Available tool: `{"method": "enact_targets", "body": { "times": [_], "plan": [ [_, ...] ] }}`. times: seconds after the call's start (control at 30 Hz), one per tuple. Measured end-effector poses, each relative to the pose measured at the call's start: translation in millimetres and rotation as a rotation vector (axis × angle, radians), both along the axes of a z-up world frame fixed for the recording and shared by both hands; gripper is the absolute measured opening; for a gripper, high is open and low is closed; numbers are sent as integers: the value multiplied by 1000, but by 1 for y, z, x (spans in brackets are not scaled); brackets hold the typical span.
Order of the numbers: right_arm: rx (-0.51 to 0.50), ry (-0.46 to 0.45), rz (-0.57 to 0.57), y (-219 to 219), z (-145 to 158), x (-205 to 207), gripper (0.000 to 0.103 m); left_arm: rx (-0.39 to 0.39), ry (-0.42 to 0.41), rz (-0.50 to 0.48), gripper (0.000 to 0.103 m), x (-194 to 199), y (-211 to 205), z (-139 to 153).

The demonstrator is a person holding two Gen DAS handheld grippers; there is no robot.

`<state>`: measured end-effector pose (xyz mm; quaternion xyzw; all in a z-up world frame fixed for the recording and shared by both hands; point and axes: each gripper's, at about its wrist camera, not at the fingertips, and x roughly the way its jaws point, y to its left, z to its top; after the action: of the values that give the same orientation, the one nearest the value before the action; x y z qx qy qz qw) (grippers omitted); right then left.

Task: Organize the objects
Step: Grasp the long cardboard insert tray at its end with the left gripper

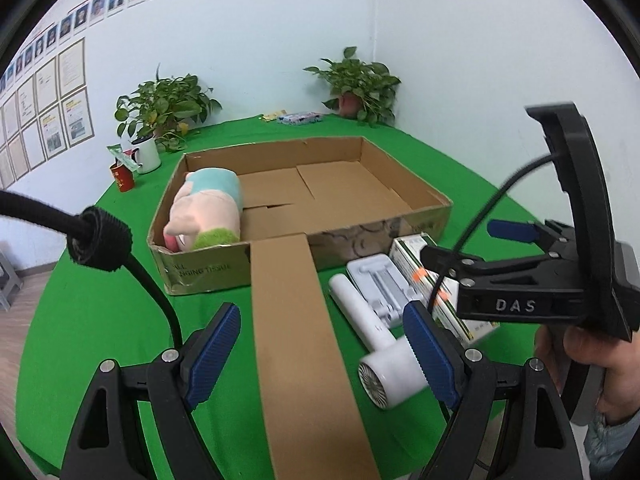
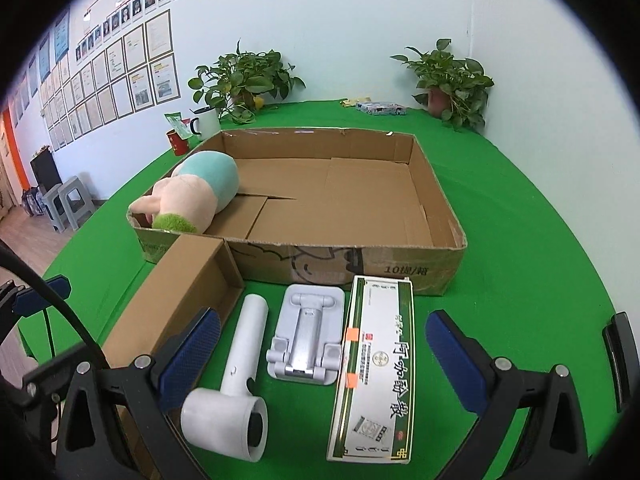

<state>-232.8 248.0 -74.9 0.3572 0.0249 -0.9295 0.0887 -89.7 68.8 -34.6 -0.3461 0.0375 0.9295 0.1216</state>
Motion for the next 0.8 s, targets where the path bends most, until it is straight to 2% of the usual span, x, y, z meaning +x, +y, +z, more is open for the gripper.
{"method": "enact_targets", "body": {
  "times": [0.17,0.27,0.33,0.4,0.47,0.63,0.8],
  "plan": [
    [-26,-17,16,12,-12,6,102,-101,-44,0,80,3,19,-21],
    [-47,-34,20,18,-19,9,102,-119,-82,19,70,-1,18,-35],
    [-65,-48,24,22,-24,11,102,-132,-115,32,58,-5,16,-45],
    [-77,-65,28,24,-30,12,102,-137,-141,49,51,-9,11,-52],
    [-92,-83,35,24,-35,13,102,-117,-144,55,50,-11,3,-52],
    [-124,-103,82,17,-43,17,102,-66,-161,47,39,-14,-10,-48],
    [-93,-73,158,-6,-37,29,102,-22,-170,72,34,-10,-32,-43]
  ]
}}
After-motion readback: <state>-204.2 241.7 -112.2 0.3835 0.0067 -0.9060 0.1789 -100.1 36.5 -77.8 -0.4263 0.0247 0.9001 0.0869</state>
